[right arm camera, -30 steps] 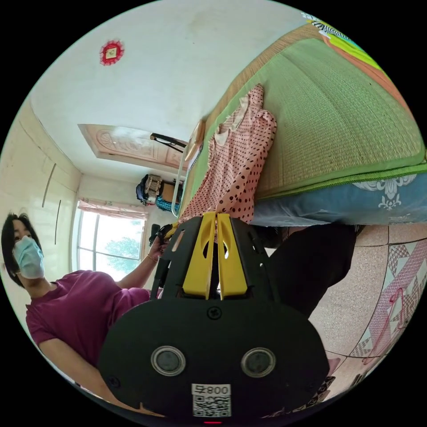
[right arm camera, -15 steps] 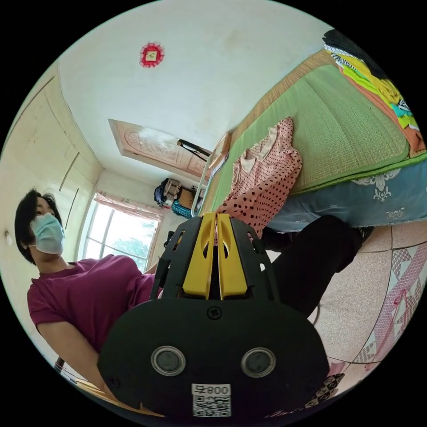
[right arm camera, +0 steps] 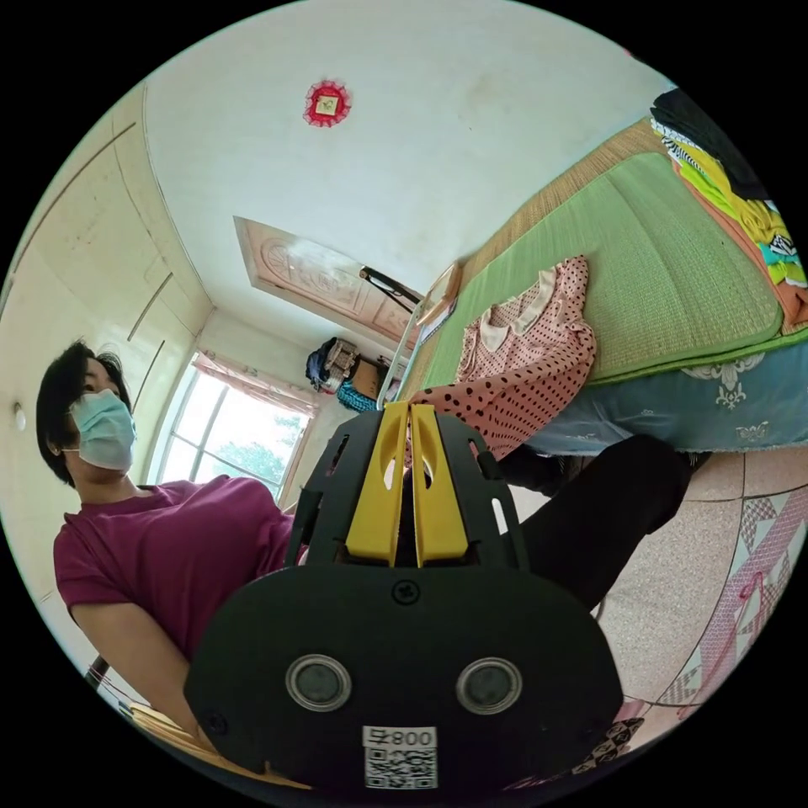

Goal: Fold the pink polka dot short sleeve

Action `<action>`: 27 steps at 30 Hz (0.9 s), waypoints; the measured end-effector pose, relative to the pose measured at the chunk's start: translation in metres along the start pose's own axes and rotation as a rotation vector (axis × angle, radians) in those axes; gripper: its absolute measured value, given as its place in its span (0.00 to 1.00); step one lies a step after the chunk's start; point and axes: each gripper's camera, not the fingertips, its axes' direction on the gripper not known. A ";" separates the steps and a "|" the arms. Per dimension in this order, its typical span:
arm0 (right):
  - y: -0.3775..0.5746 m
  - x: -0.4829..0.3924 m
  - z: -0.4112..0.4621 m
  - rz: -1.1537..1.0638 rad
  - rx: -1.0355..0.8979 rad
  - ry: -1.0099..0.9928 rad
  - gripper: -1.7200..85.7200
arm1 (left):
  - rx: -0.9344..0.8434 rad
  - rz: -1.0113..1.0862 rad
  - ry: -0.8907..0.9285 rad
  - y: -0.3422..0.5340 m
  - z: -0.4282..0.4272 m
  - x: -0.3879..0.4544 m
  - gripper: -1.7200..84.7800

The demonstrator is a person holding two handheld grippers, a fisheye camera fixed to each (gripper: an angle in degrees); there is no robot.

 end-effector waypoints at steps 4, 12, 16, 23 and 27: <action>-0.019 0.011 0.007 -0.020 0.015 -0.004 0.02 | 0.018 0.028 0.008 -0.036 0.009 0.002 0.02; -0.101 0.053 0.045 -0.043 0.008 0.074 0.02 | 0.021 0.086 -0.037 -0.137 0.043 -0.001 0.02; -0.162 0.091 0.081 -0.035 -0.029 0.102 0.02 | 0.036 0.064 -0.052 -0.199 0.065 -0.017 0.02; -0.253 0.185 0.160 0.055 -0.117 0.177 0.02 | 0.080 -0.049 -0.076 -0.284 0.104 -0.068 0.02; -0.285 0.243 0.201 0.130 -0.172 0.214 0.02 | 0.088 -0.126 -0.112 -0.330 0.130 -0.106 0.02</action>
